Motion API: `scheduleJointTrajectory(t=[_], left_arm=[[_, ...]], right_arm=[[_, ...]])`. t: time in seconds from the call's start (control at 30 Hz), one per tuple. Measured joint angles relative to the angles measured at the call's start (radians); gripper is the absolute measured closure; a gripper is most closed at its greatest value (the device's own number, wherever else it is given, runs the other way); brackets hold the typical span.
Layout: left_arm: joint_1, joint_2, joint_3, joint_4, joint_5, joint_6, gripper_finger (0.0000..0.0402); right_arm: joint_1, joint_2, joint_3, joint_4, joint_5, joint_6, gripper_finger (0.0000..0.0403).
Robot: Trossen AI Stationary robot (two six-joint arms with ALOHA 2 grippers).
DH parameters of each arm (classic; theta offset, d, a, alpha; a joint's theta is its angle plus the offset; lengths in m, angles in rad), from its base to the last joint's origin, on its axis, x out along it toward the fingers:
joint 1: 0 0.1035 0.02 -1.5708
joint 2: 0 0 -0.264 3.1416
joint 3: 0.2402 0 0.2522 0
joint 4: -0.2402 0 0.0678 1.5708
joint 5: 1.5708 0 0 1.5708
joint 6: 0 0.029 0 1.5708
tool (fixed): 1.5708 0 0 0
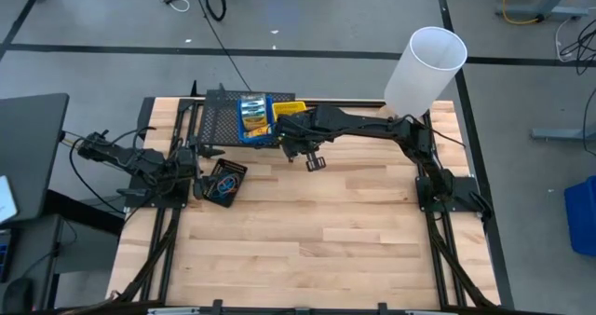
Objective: Pick & Place Office Desk Supplies
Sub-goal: Put the yellow bin on the shelf
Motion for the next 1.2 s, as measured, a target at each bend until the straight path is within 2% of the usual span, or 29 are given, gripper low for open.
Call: scheduleJointTrajectory(t=[0.17,0.37,0.83,1.07,1.2], left_arm=[[0.000,0.000,0.000,0.000,0.000,-0.002,0.0067],[0.000,0.000,0.000,0.000,-0.001,-0.002,0.0067],[0.000,0.000,0.000,0.001,-0.001,-0.005,0.0067],[0.000,0.000,0.000,0.001,-0.001,-0.006,0.0067],[0.000,0.000,0.000,0.001,-0.001,-0.008,0.0067]], right_arm=[[0.000,0.000,0.000,-0.004,0.005,-0.003,0.0403],[0.002,0.000,0.000,-0.015,0.093,-0.022,0.0403],[0.041,0.000,0.000,0.075,0.081,-0.137,0.0403],[0.035,0.000,0.000,0.083,0.081,-0.127,0.0403],[0.027,0.000,0.002,0.045,0.119,-0.096,0.0403]])
